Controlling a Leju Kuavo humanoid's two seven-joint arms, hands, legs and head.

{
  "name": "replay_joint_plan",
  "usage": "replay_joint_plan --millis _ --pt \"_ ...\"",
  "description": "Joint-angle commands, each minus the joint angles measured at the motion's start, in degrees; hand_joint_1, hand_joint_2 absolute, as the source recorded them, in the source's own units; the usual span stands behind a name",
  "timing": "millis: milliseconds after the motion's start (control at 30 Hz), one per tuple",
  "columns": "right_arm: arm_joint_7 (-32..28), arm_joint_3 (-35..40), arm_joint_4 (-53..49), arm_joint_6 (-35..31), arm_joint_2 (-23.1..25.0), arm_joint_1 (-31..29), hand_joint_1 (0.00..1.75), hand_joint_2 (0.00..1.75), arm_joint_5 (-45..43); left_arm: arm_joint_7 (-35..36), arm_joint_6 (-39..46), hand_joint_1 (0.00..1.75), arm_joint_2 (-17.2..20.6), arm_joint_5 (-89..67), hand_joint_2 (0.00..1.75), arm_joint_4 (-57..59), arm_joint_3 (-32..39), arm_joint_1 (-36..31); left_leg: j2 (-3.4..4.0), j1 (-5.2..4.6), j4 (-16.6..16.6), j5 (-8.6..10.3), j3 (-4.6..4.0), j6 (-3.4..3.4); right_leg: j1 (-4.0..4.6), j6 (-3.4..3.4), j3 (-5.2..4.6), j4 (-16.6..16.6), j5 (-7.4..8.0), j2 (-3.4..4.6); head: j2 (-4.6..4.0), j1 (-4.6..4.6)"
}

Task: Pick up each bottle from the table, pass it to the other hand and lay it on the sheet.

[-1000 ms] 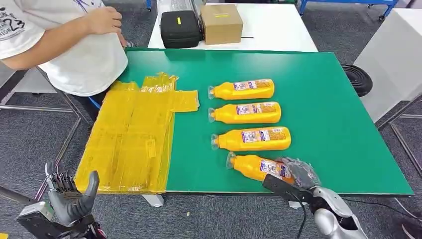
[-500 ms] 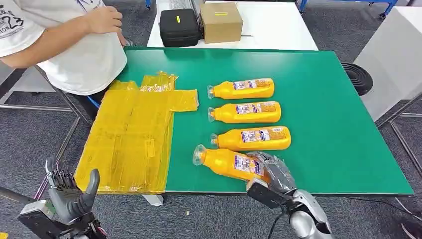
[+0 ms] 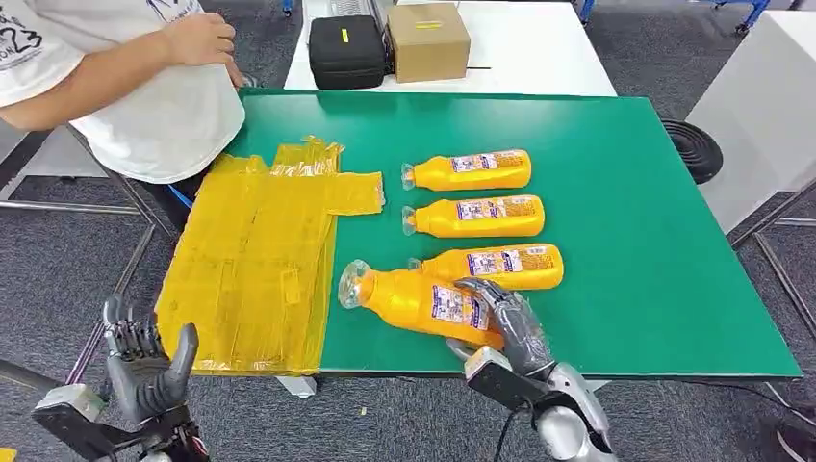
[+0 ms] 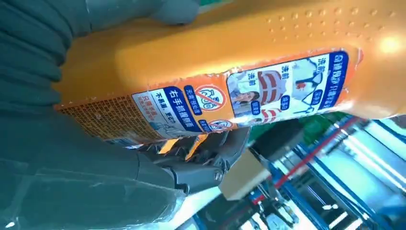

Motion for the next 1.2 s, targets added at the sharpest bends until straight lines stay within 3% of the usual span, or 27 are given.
replay_joint_plan --millis 33,633,667,800,1067,1100,1200 --pt "-1.5 -1.57 1.42 0.55 2.64 -0.69 1.75 1.75 -1.4 3.73 -11.87 0.0 6.03 5.18 1.75 6.55 -4.72 -2.86 0.04 -0.01 -0.11 -0.03 0.24 -0.03 0.02 -0.16 0.22 -0.07 -0.04 -0.04 0.0 -0.02" --pt "-1.5 -1.57 1.42 0.55 2.64 -0.69 1.75 1.75 -1.4 3.73 -11.87 0.0 6.03 5.18 1.75 6.55 -4.72 -2.86 0.0 0.0 -0.06 -0.04 0.14 -0.01 0.02 -0.13 0.15 -0.05 -0.05 -0.07 0.0 0.0" --pt "-1.87 -1.6 2.02 1.02 2.81 -1.04 1.75 1.75 -1.69 4.2 -15.13 0.0 7.05 5.86 1.75 7.27 -5.59 -3.35 0.0 -0.01 -0.07 -0.05 0.19 -0.01 0.02 -0.14 0.19 -0.05 -0.06 -0.08 0.0 -0.02" --pt "-4.66 -2.44 5.52 3.0 5.16 -3.6 1.75 1.75 -5.4 4.95 -25.21 0.0 10.35 1.53 1.75 12.04 -8.59 -7.95 -0.01 0.0 -0.12 -0.01 0.25 -0.03 0.04 -0.19 0.25 -0.09 -0.04 -0.1 0.0 -0.02" --pt "-6.33 -1.85 12.61 5.82 8.15 -10.05 1.75 1.75 -9.56 6.14 -30.87 0.0 10.62 -6.36 1.75 17.44 -14.67 -15.79 0.0 0.01 -0.08 0.08 0.1 -0.02 0.04 -0.14 0.12 -0.05 0.05 -0.07 0.0 0.0" --pt "-7.45 -0.9 17.04 10.2 9.1 -12.86 1.75 1.75 -12.64 7.56 -34.83 0.0 10.81 -7.91 1.75 20.52 -18.92 -18.99 0.03 0.0 -0.07 0.1 0.08 0.01 0.02 -0.12 0.09 -0.04 0.07 -0.03 0.0 -0.02" --pt "-8.99 0.46 23.14 9.09 10.71 -16.09 1.75 1.75 -12.73 7.18 -35.45 0.0 9.04 -7.95 1.75 24.91 -21.74 -22.21 -0.01 0.01 -0.09 0.14 0.15 -0.01 0.04 -0.15 0.19 -0.05 0.08 -0.09 0.0 0.0"
